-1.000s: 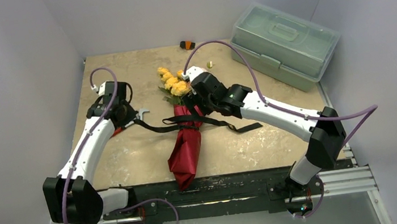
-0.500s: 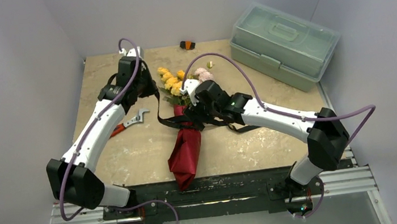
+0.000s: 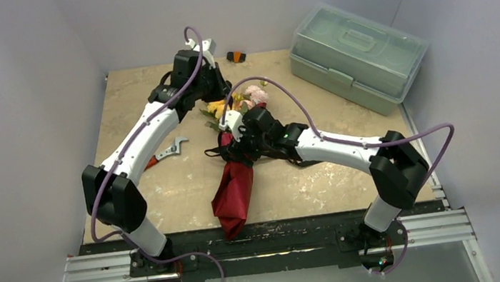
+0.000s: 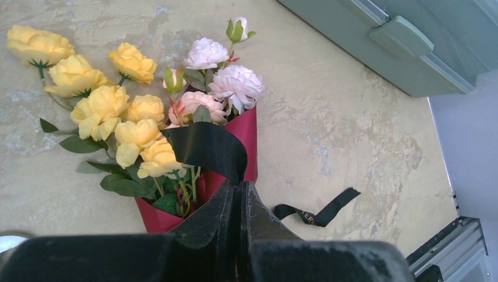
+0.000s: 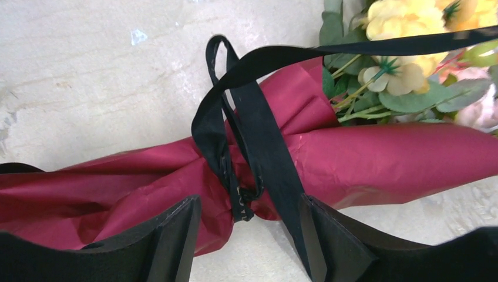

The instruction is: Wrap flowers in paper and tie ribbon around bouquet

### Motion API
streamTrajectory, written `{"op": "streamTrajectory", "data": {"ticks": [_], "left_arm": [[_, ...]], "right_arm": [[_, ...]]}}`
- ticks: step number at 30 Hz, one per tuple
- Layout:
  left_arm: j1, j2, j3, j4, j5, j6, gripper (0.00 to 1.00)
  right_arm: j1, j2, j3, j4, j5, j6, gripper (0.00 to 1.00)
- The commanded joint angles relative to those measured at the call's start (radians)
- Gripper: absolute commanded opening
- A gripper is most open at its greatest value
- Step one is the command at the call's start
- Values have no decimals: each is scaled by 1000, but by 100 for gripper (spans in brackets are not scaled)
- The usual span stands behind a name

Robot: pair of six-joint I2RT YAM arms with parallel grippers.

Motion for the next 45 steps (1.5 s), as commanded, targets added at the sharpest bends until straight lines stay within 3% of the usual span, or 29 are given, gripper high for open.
{"op": "streamTrajectory", "data": {"ticks": [1, 17, 22, 32, 37, 45], "left_arm": [[-6, 27, 67, 46, 59, 25, 0], [-11, 62, 73, 82, 107, 14, 0], [-16, 72, 72, 95, 110, -3, 0], [-23, 120, 107, 121, 117, -64, 0], [-31, 154, 133, 122, 100, -117, 0], [-39, 220, 170, 107, 60, -243, 0]], "right_arm": [[-6, 34, 39, 57, -18, -13, 68], [-25, 116, 50, 90, 22, 18, 50], [-26, 133, 54, 92, 31, 19, 37], [-27, 152, 67, 75, 17, 14, 19], [-27, 160, 81, 65, 3, 18, 0], [-27, 128, 87, 46, 16, 24, 0]]}}
